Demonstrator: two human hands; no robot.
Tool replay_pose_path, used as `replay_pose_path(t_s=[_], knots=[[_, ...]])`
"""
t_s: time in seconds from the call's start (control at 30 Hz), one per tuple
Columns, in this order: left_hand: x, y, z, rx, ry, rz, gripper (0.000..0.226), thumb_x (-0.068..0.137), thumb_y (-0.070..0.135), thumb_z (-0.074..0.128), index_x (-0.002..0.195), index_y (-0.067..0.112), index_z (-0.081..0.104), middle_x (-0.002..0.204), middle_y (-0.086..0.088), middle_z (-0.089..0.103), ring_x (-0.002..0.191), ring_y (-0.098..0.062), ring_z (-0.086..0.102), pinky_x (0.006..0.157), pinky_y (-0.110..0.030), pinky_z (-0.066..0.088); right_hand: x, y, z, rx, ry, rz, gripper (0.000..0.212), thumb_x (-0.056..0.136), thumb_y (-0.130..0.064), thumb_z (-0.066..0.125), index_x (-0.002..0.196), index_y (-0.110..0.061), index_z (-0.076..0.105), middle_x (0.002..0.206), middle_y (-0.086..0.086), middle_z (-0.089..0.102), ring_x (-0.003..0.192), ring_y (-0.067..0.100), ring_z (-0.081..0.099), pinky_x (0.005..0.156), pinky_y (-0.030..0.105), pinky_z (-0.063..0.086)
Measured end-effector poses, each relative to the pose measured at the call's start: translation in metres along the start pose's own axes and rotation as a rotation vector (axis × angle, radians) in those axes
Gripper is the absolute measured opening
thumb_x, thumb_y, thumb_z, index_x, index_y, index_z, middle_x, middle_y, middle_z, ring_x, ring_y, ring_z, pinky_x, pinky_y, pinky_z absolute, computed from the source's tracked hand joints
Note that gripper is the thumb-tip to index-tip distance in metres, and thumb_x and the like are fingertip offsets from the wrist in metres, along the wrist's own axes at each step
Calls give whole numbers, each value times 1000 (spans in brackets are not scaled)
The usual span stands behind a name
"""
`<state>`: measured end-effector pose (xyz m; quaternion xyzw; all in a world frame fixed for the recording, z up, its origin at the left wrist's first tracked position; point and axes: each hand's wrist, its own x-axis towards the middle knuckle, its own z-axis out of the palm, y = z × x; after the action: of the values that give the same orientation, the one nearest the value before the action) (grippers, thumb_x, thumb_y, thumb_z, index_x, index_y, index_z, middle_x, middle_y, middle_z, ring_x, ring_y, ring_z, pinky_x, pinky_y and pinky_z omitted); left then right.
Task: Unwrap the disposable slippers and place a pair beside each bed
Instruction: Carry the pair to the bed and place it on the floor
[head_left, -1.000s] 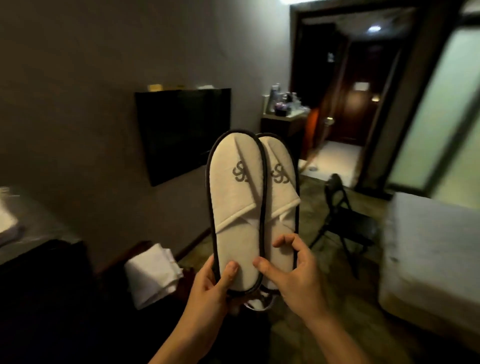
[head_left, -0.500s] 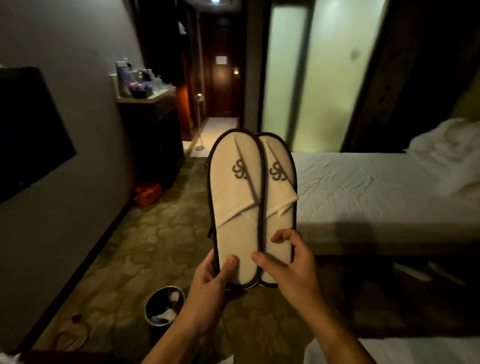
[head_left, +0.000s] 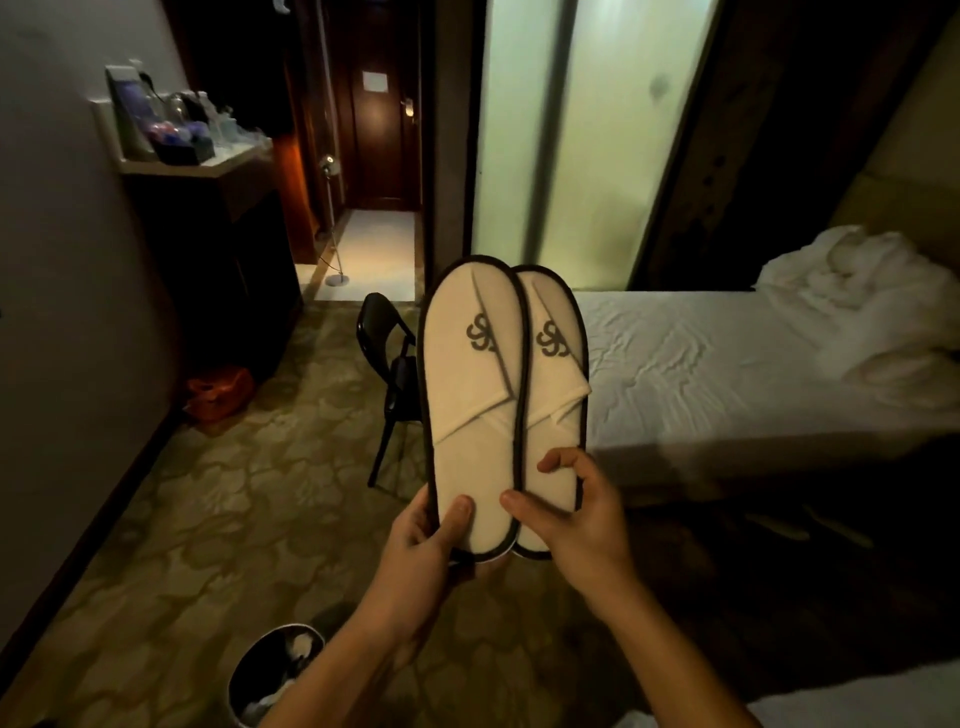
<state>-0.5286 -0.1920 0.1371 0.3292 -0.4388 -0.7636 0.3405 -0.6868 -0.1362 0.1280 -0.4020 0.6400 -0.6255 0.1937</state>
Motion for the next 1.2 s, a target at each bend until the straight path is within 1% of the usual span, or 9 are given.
replay_pose_path(t_s=[0.2,0.3,0.37,0.43,0.67,0.83,0.9,1.0,1.2], knots=[[104,4,22,6,-43,-62,30,102,16,53,131,21,60,117,-7,76,104,-30,74,71,-37,62,87,35,-8,-11,54,59,41,69,-17,92,89,-35,61,107,0,70,104,16,69,91,47,60],[165,6,47,24,-68,-84,30,102,15,53,130,21,61,115,-7,77,103,-29,75,81,-45,61,141,55,-25,-10,101,61,40,69,-16,92,90,-29,62,107,2,70,101,15,69,90,48,60],[206,9,67,6,-84,-108,30,102,16,53,131,20,61,116,-9,77,106,-31,74,91,-52,57,182,66,-38,-11,127,47,40,65,-26,93,90,-32,62,106,1,69,101,16,69,91,49,59],[241,14,86,2,-101,-115,29,102,17,54,130,19,61,116,-10,77,105,-32,74,90,-51,58,220,75,-48,-31,153,37,41,60,-37,90,89,-36,61,104,1,69,101,18,69,90,50,58],[358,29,132,18,-109,-157,29,101,18,55,129,20,62,117,-12,76,107,-34,73,97,-57,54,333,109,-75,-59,167,67,42,62,-41,89,92,-38,60,106,-5,69,102,11,67,90,47,59],[448,27,158,64,-155,-203,25,102,16,52,124,17,64,113,-15,77,102,-34,74,77,-47,64,399,140,-89,-76,229,111,40,68,-31,91,93,-36,60,110,-5,67,108,11,65,92,45,59],[490,23,169,99,-187,-224,27,101,15,52,126,15,63,113,-15,76,100,-33,75,70,-41,64,426,151,-97,-88,289,122,41,66,-36,91,94,-35,60,111,-4,68,108,12,66,89,45,60],[555,18,192,120,-281,-279,28,99,17,57,126,19,64,117,-15,74,103,-37,72,75,-46,62,465,167,-112,-156,406,127,43,68,-34,91,97,-32,60,110,-9,66,105,8,64,85,34,61],[626,-7,287,209,-649,-400,35,91,19,61,126,19,64,117,-9,75,105,-33,73,84,-53,61,487,188,-175,-199,778,224,41,68,-34,92,94,-42,61,105,-8,67,99,12,66,72,36,64]])
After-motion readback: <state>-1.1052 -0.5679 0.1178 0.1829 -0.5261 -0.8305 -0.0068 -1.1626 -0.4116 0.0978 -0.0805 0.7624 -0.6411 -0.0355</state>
